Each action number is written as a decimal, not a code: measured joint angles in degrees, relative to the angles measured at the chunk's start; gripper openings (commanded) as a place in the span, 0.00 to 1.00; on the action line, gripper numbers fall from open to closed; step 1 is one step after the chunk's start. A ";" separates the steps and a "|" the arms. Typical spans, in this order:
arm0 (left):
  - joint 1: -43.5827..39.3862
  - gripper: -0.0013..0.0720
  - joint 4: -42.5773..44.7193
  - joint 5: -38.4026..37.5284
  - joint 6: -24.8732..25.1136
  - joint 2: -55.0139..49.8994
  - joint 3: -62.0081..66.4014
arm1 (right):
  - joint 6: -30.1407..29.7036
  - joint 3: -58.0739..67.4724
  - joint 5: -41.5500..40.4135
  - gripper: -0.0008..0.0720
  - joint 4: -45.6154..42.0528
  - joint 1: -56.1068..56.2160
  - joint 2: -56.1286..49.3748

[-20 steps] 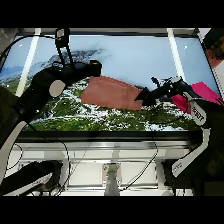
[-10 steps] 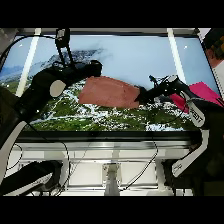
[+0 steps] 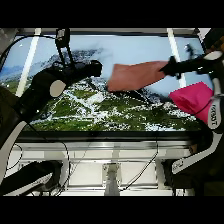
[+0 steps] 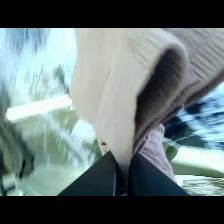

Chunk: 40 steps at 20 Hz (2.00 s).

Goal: Fold the clothes and pants, and hang the long-sleeved shirts on hangers.

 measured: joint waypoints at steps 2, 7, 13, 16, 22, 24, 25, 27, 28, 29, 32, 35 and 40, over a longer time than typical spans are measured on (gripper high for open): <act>0.00 0.77 0.00 0.00 0.00 -0.02 0.00 | 2.16 4.68 3.34 0.03 -2.82 -4.83 0.07; 0.00 0.77 0.02 0.00 0.00 0.00 0.00 | 5.18 10.10 15.54 0.03 -12.33 -16.76 1.27; 0.00 0.77 0.02 0.11 0.00 0.00 0.00 | 4.74 11.15 22.75 0.03 -20.98 -31.10 5.75; 0.00 0.77 0.02 0.20 0.00 -0.02 0.00 | 3.89 11.17 24.33 0.03 -22.86 -37.55 7.93; 0.00 0.77 0.04 0.22 0.00 0.00 0.00 | 3.45 10.80 25.35 0.53 -26.91 -44.15 9.97; 0.00 0.77 0.04 0.22 0.00 0.00 0.00 | 4.22 10.73 25.46 0.55 -28.94 -44.78 10.43; 0.00 0.77 0.04 0.20 0.00 0.00 0.00 | 4.48 10.73 25.55 0.57 -30.03 -45.00 10.75; 0.00 0.77 0.04 0.20 0.00 -0.02 0.00 | 4.92 10.75 25.57 0.56 -32.74 -45.16 11.52; 0.00 0.75 0.04 0.22 0.00 0.00 0.00 | 5.05 10.80 25.59 0.35 -33.88 -45.27 11.87; 0.00 0.73 0.09 0.20 0.04 -0.02 0.00 | 5.44 10.80 25.57 0.05 -34.14 -45.35 12.11; 0.50 0.21 1.55 0.07 2.10 0.28 0.00 | 6.29 10.93 25.42 0.03 -23.98 -44.37 12.52; 2.49 0.03 2.71 -0.02 3.50 2.58 0.00 | 6.67 11.82 24.96 0.03 -10.95 -39.12 12.76; 8.85 0.03 3.41 -3.06 6.62 12.61 0.00 | 6.93 13.57 22.12 0.03 2.21 -20.94 12.87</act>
